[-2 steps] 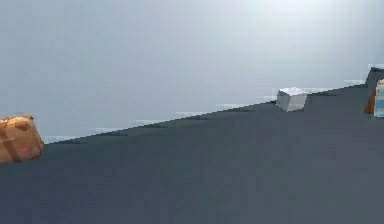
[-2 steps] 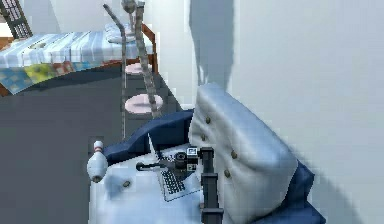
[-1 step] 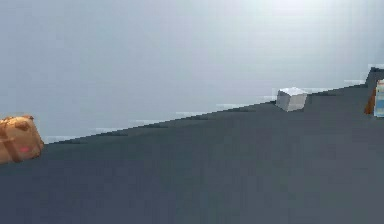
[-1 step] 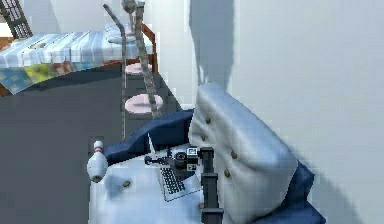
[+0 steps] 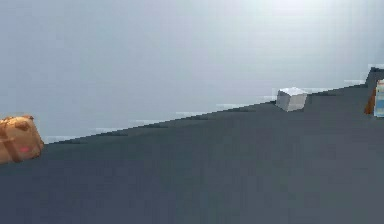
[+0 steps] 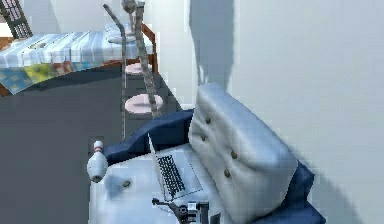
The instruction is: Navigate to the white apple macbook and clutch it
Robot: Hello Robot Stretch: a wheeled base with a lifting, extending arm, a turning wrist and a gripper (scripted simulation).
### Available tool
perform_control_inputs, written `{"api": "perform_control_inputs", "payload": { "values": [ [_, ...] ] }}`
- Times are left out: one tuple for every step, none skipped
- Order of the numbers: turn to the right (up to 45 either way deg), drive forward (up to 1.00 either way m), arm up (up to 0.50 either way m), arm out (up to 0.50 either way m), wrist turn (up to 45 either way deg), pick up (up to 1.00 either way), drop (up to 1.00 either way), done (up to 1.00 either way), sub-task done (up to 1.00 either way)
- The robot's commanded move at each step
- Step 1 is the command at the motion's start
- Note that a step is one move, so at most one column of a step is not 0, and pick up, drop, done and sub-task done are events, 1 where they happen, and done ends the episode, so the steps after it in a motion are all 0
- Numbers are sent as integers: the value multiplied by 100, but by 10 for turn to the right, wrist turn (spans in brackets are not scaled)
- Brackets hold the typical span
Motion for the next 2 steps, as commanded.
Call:
{"api": "perform_control_inputs", "payload": {
  "values": [
    [0, 0, 0, 0, 0, 100, 0, 0, 0],
    [0, 0, 10, 0, 0, 0, 0, 0, 0]
  ]
}}
